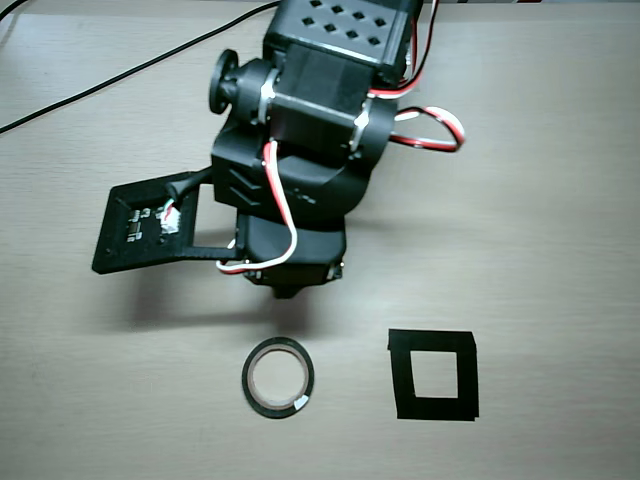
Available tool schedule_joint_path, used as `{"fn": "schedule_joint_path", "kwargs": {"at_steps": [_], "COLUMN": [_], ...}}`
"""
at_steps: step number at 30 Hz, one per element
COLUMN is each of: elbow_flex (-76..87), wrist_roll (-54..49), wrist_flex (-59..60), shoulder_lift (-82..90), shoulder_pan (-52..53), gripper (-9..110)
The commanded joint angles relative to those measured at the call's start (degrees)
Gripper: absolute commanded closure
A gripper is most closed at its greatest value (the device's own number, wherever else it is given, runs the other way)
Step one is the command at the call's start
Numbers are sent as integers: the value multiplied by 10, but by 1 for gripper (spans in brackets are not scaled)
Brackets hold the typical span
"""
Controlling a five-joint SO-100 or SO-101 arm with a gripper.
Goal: Grasp a tape and put it in the target area.
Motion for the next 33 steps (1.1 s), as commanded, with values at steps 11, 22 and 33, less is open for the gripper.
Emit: {"fn": "schedule_joint_path", "kwargs": {"at_steps": [11, 22, 33], "elbow_flex": [-1, 22, 25], "wrist_roll": [-23, -39, -42], "wrist_flex": [-11, -9, -9], "shoulder_lift": [14, 49, 48], "shoulder_pan": [41, 44, 48], "gripper": [97, 96, 96]}}
